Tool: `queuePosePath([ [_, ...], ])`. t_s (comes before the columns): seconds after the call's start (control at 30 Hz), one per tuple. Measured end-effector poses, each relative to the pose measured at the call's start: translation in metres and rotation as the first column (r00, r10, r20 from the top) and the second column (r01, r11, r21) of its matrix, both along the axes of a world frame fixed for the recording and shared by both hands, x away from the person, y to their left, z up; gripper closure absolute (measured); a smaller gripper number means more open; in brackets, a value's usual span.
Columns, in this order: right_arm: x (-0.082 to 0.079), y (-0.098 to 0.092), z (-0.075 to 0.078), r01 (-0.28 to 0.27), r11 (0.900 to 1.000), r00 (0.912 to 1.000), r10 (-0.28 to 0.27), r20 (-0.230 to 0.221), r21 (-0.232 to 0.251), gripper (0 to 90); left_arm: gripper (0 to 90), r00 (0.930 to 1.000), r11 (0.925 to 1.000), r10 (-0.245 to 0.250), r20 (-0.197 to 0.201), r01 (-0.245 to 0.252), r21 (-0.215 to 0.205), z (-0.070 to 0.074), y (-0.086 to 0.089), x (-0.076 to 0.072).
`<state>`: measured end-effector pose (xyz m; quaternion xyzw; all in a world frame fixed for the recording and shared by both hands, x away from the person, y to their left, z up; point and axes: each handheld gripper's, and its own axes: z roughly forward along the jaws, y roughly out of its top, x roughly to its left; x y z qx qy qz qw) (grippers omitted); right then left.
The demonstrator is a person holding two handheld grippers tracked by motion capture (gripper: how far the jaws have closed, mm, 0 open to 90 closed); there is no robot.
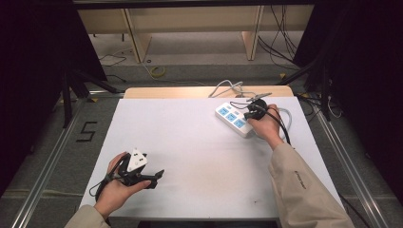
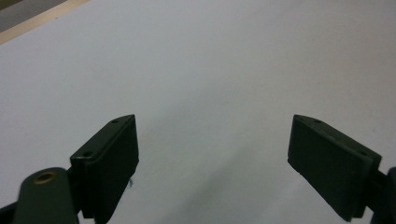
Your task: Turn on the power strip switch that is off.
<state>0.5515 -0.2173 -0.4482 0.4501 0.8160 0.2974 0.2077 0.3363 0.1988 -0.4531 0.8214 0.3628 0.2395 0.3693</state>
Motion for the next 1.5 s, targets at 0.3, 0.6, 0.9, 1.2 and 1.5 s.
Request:
queuePosePath([
  [0.3,0.0017,0.0028,0.0,-0.006,1.0,0.9999,0.006,-0.009,-0.003,90.0,16.2,1.0,1.0,-0.002,-0.001,0.002,-0.002,0.0001,-0.0002,-0.0001],
  [0.6,0.0039,0.0045,0.0,-0.013,1.0,0.9998,0.013,-0.013,-0.016,90.0,16.2,1.0,1.0,-0.001,-0.001,0.001,-0.005,0.0001,0.0,-0.0003],
  [0.9,0.0054,0.0061,-0.0009,-0.013,1.0,0.9997,0.012,-0.02,-0.016,90.0,16.2,1.0,1.0,-0.001,0.0,0.001,-0.005,0.0001,0.0002,-0.0004],
  [1.2,0.0069,0.007,-0.0005,-0.011,1.0,0.9994,0.011,-0.034,-0.02,90.0,16.2,1.0,1.0,0.0,0.0,0.0,-0.006,0.0001,0.0002,-0.0007],
  [1.5,0.0084,0.0076,-0.0003,-0.011,1.0,0.999,0.01,-0.043,-0.018,90.0,16.3,1.0,1.0,-0.001,0.0,0.001,-0.006,0.0,0.0002,-0.0007],
])
